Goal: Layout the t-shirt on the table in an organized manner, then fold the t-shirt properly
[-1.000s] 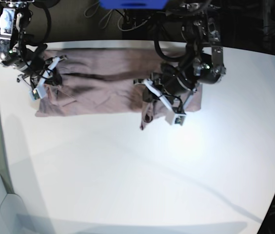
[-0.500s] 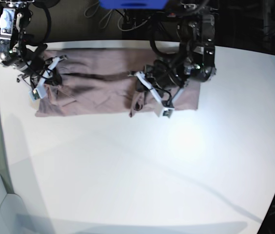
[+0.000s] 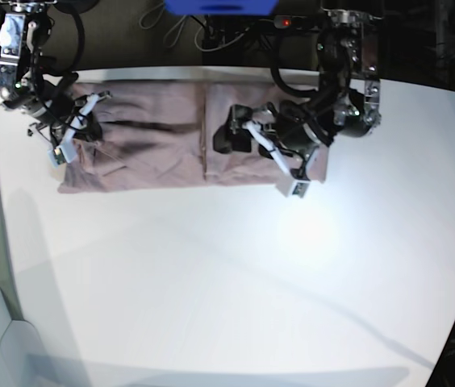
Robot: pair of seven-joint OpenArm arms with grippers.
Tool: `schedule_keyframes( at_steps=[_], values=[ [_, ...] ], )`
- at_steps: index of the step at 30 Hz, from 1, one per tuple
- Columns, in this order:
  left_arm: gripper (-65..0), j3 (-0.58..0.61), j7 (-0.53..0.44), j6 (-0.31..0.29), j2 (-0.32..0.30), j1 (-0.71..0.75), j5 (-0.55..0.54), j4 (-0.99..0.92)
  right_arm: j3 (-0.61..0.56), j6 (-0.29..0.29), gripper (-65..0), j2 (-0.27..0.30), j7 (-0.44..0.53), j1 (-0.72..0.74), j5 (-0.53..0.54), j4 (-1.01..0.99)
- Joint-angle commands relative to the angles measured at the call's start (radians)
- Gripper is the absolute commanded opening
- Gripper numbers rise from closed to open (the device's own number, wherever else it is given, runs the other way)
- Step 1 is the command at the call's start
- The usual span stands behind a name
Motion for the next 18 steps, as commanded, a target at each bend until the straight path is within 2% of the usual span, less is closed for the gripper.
schedule_keyframes(
  at_steps=[1,4,6,9,13,18],
  values=[
    [-8.2,-0.034,-0.013,-0.005,-0.001,-0.005,-0.038,0.043,0.002,-0.004,-65.0,0.008,-0.052,-0.007,-0.039,0.000],
    [-11.9,-0.149,-0.007,-0.005,-0.006,-0.002,-0.101,0.095,0.003,-0.004,-65.0,0.008,-0.052,-0.005,-0.039,0.001],
    [-17.9,-0.233,-0.005,-0.005,-0.038,0.003,-0.132,0.104,0.003,-0.004,-65.0,0.009,-0.052,-0.005,-0.039,0.001],
    [-35.4,-0.328,-0.005,-0.005,-0.093,0.012,-0.155,0.092,0.008,-0.004,-65.0,0.009,-0.052,-0.004,-0.039,0.001],
    [-63.7,-0.414,-0.005,-0.007,-0.144,0.013,-0.161,0.010,0.010,-0.004,-65.0,0.009,-0.052,-0.002,-0.039,0.021],
    [-65.0,-0.472,-0.005,-0.007,-0.152,0.023,-0.161,-0.086,0.010,-0.004,-65.0,0.008,-0.052,-0.005,-0.039,0.050]
  ],
)
